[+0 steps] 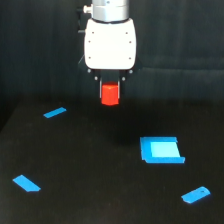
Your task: Pick up the red object from the table
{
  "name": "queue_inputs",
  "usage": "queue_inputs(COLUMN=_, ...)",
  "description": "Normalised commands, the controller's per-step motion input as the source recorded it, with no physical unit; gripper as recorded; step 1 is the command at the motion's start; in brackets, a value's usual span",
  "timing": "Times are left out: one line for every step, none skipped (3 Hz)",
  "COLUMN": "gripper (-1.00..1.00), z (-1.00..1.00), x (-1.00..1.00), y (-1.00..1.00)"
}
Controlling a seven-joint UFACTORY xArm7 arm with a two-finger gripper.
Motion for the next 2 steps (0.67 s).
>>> queue_inputs(gripper=-0.93, z=0.16, x=-0.07, y=0.00)
queue_inputs(gripper=-0.94, z=0.15, x=-0.02, y=0.10)
